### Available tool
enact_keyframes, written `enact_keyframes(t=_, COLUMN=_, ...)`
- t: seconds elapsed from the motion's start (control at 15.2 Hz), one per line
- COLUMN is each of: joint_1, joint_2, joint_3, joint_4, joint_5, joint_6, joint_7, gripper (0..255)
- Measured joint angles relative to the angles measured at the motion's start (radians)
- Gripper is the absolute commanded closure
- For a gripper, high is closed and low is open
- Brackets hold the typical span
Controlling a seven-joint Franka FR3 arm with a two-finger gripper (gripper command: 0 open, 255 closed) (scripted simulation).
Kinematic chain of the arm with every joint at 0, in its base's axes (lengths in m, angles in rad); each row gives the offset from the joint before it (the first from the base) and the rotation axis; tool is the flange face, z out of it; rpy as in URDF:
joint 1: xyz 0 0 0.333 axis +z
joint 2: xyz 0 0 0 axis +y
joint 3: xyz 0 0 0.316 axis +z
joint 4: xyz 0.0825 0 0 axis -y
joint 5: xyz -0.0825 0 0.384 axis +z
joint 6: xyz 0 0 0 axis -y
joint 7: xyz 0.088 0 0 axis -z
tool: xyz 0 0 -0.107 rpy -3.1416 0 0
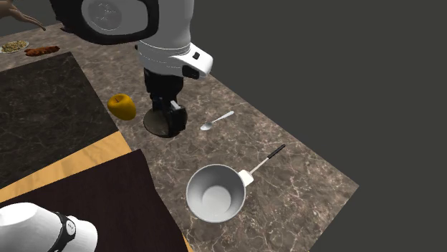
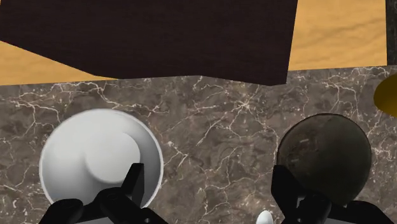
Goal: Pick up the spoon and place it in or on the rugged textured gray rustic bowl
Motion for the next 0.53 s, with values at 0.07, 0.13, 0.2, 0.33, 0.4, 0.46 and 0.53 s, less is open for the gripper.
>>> enact_keyframes(t=0.07, joint_1=0.005, joint_2=0.027, joint_3=0.006, joint_4=-0.002, joint_5=0.006, joint_6=0.03, joint_7=0.003, gripper=0)
enact_keyframes(t=0.13, joint_1=0.008, joint_2=0.068, joint_3=0.01, joint_4=0.01, joint_5=0.009, joint_6=0.063, joint_7=0.003, gripper=0)
enact_keyframes(t=0.2, joint_1=0.015, joint_2=0.097, joint_3=0.019, joint_4=0.022, joint_5=0.016, joint_6=0.082, joint_7=0.012, gripper=0)
enact_keyframes(t=0.33, joint_1=0.024, joint_2=0.182, joint_3=0.033, joint_4=0.054, joint_5=0.024, joint_6=0.139, joint_7=0.021, gripper=0)
enact_keyframes(t=0.4, joint_1=0.028, joint_2=0.215, joint_3=0.038, joint_4=0.059, joint_5=0.026, joint_6=0.168, joint_7=0.022, gripper=0)
enact_keyframes(t=0.46, joint_1=0.033, joint_2=0.25, joint_3=0.045, joint_4=0.074, joint_5=0.03, joint_6=0.191, joint_7=0.029, gripper=0)
enact_keyframes(t=0.53, joint_1=0.039, joint_2=0.289, joint_3=0.052, joint_4=0.094, joint_5=0.032, joint_6=0.213, joint_7=0.036, gripper=0)
